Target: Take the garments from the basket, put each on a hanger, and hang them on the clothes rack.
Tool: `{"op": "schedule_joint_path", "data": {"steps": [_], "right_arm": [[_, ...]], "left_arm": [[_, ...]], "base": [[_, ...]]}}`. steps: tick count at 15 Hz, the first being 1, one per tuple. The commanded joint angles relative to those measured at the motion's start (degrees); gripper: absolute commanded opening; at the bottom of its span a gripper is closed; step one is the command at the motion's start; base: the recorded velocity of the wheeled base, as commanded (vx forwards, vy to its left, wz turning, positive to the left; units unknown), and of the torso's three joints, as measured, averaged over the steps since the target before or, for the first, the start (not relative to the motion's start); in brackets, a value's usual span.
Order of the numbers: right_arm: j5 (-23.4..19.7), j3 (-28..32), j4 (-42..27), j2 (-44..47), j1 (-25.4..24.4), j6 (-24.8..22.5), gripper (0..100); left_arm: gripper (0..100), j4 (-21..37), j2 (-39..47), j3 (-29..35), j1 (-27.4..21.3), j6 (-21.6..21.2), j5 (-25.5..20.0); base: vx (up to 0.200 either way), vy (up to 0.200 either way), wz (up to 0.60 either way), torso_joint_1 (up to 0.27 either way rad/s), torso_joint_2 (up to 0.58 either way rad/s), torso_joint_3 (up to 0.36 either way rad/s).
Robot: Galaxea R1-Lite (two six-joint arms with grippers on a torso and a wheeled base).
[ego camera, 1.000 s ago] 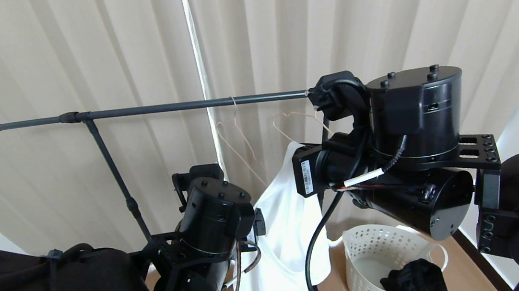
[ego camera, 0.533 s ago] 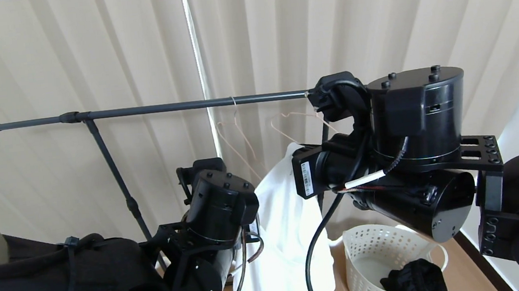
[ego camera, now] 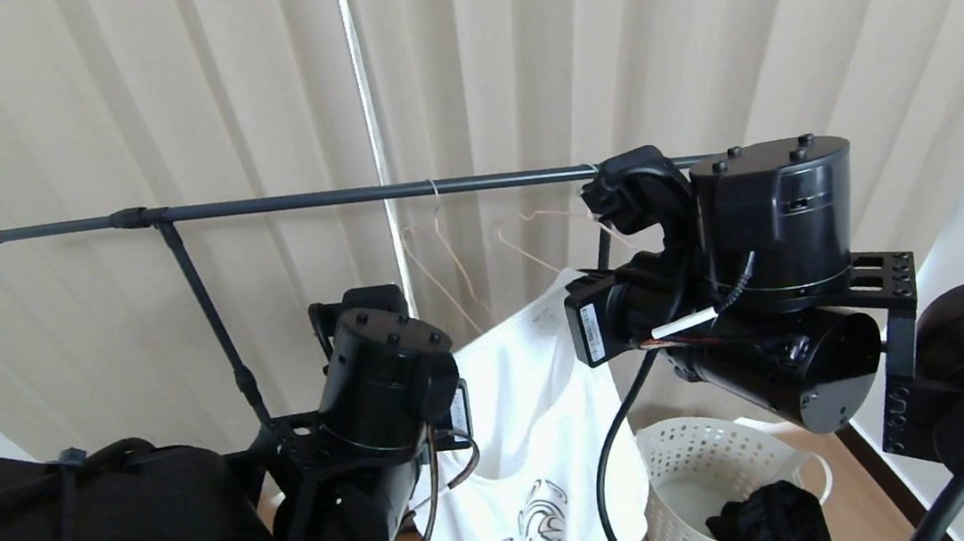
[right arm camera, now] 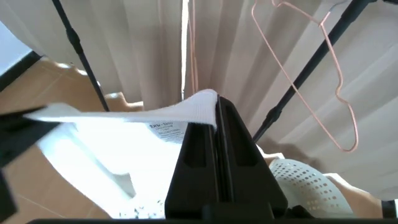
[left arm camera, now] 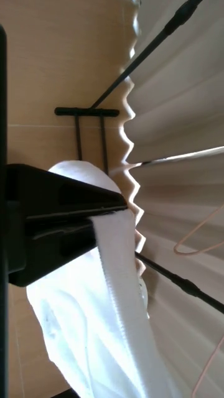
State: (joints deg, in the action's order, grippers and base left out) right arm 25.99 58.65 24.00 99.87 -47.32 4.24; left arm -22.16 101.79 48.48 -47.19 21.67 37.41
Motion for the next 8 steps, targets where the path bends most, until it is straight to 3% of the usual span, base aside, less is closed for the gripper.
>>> {"op": "schedule_joint_path", "data": {"steps": [1,7,8], "right_arm": [[0.03,-0.73,0.08,1.56,0.39,-0.38,0],[0.11,-1.78,0.08,5.69,0.39,-0.29,0],[0.11,-2.84,0.08,6.04,0.39,-0.90,100]], "left_arm": [[0,-0.16,-3.62,0.39,0.34,-1.46,0.03],[0,-0.25,-5.20,1.26,0.34,-3.13,0.03],[0,-0.16,-5.46,1.62,0.43,-3.22,0.03]], "base": [[0.000,0.000,0.00,0.000,0.00,0.000],[0.000,0.000,0.00,0.000,0.00,0.000],[0.000,0.000,0.00,0.000,0.00,0.000]]}}
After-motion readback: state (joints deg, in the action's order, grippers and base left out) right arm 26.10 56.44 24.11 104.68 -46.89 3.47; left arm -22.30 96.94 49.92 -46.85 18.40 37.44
